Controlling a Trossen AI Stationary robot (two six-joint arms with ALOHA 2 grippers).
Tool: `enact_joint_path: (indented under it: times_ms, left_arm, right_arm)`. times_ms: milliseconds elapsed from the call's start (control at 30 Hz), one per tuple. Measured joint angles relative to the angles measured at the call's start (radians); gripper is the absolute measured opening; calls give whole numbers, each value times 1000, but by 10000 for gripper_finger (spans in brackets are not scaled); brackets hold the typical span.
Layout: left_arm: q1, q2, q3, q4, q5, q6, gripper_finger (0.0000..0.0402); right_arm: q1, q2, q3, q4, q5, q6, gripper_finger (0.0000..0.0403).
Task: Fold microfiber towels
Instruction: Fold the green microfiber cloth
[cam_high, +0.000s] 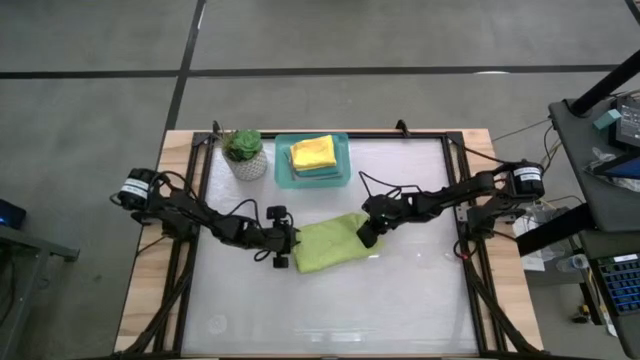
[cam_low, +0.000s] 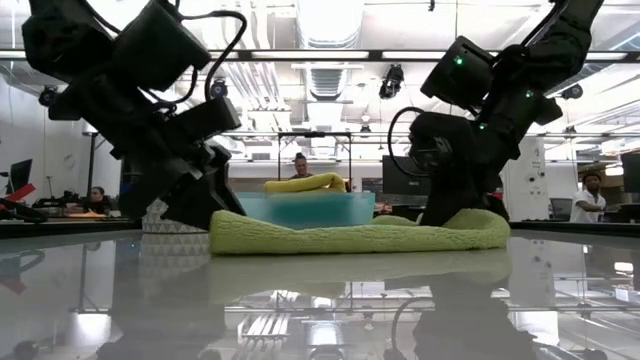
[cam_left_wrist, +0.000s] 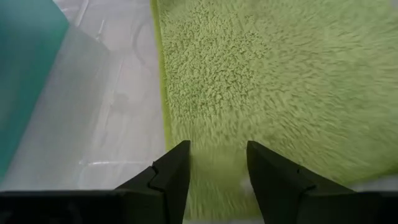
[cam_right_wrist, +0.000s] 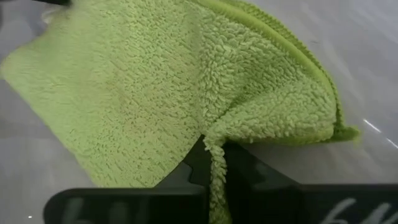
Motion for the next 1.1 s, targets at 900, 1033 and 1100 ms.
enact_joint_path:
  times_ms: [900,1033,1100]
  left_arm:
    - [-65,-90,3,-23,30,-56,143]
    - [-81,-67,3,-16,37,-77,143]
    - [-85,-58,3,-17,39,-81,143]
  right_arm:
    - [26,-15,407,-727,231,-47,13]
    - [58,69,489,-728,228,-61,13]
    - [69,119,536,-729,216,-76,13]
